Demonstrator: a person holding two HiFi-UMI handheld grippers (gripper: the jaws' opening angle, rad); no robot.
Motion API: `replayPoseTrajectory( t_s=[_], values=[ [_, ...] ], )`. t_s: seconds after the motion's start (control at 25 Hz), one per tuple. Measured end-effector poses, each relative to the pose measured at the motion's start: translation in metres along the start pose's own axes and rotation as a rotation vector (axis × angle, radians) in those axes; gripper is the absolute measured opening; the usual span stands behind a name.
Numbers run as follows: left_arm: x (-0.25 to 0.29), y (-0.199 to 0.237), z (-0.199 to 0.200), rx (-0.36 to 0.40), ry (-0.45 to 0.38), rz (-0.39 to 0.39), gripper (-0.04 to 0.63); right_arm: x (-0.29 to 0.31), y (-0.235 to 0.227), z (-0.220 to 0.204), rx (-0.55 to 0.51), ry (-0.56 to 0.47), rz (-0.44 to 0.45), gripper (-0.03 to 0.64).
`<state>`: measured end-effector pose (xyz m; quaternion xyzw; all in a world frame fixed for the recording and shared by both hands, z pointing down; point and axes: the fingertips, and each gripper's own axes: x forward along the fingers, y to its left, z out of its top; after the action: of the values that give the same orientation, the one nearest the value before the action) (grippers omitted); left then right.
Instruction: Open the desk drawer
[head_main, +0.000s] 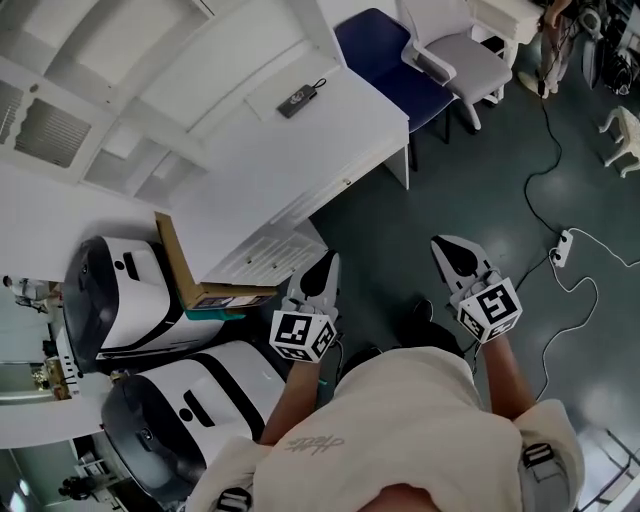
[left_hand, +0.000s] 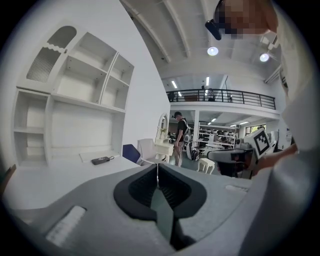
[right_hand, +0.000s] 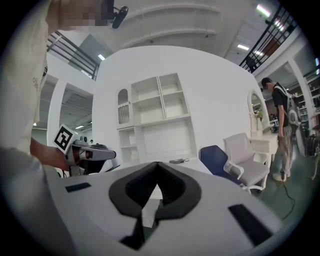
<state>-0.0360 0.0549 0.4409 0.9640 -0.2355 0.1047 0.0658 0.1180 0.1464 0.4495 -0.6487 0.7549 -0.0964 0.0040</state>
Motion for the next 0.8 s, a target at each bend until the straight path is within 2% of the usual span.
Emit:
replayPoseTrajectory(
  t_s=[0.4, 0.6, 0.8],
  values=[
    [0.067, -0.005, -0.014, -0.018, 0.062, 0.043, 0.018, 0.031, -0.063, -0.014, 0.005, 0.042, 0.098, 0.002],
    [0.078, 0.0, -0.022, -0.015, 0.082, 0.05, 0.018, 0.048, -0.065, -0.025, 0.041, 0.074, 0.117, 0.002],
    [0.098, 0.027, -0.041, -0.016, 0.122, 0.039, 0.018, 0.076, -0.065, -0.011, 0.08, 0.051, 0.136, 0.002]
  ],
)
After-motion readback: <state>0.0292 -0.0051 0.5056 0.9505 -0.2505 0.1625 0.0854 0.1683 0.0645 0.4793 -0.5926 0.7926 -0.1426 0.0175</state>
